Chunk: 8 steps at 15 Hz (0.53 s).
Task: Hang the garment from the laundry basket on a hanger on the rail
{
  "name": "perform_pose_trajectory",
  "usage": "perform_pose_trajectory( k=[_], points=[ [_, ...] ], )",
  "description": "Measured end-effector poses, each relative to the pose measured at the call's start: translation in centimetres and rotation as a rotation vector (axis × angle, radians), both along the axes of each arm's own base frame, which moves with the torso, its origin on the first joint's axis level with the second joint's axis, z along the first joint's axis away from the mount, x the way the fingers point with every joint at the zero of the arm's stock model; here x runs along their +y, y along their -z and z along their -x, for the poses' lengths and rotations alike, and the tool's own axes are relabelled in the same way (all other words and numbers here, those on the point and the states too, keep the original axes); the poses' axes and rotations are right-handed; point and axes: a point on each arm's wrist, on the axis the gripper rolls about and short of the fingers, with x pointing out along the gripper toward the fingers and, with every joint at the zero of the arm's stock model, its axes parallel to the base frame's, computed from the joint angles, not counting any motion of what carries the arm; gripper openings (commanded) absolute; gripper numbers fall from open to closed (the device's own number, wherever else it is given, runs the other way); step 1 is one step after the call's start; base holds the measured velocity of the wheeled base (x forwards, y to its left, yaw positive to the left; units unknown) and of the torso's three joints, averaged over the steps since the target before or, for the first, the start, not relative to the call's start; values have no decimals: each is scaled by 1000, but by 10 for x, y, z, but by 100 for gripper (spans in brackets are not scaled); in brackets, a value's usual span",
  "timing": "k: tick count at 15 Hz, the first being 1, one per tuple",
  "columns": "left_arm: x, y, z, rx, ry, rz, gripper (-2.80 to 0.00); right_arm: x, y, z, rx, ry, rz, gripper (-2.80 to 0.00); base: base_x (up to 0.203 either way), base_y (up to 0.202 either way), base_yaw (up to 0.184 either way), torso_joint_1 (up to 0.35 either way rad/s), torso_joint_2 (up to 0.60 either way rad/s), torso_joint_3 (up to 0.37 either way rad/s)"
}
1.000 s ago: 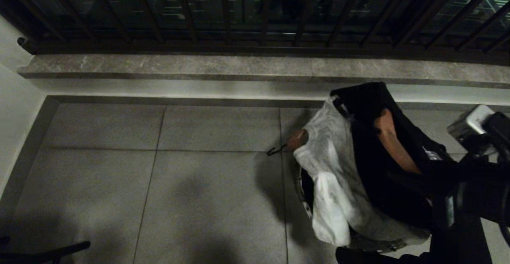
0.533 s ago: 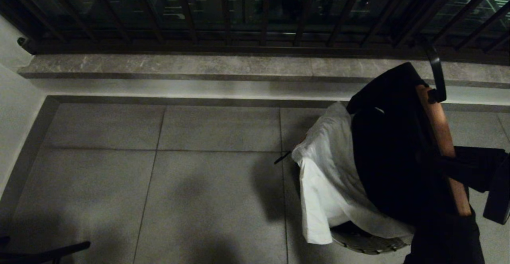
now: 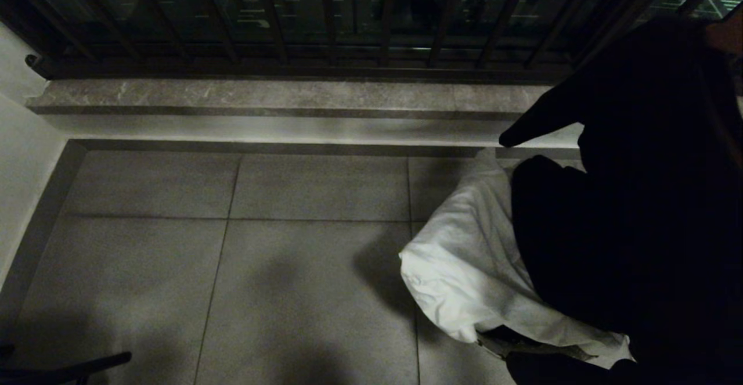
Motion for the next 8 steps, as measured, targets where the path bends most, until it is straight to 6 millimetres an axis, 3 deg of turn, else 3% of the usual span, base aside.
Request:
perform_pose_trajectory(
  k=[3,8],
  points=[
    [0,0,0,0,-2,1,-280,-9,-18,19,-19,10,-38,-280,0,0,0,0,0,11],
    [0,0,0,1,-2,-3,-280,-16,-22,31,-46,41,-60,-280,0,0,0,2,2,164]
  ],
)
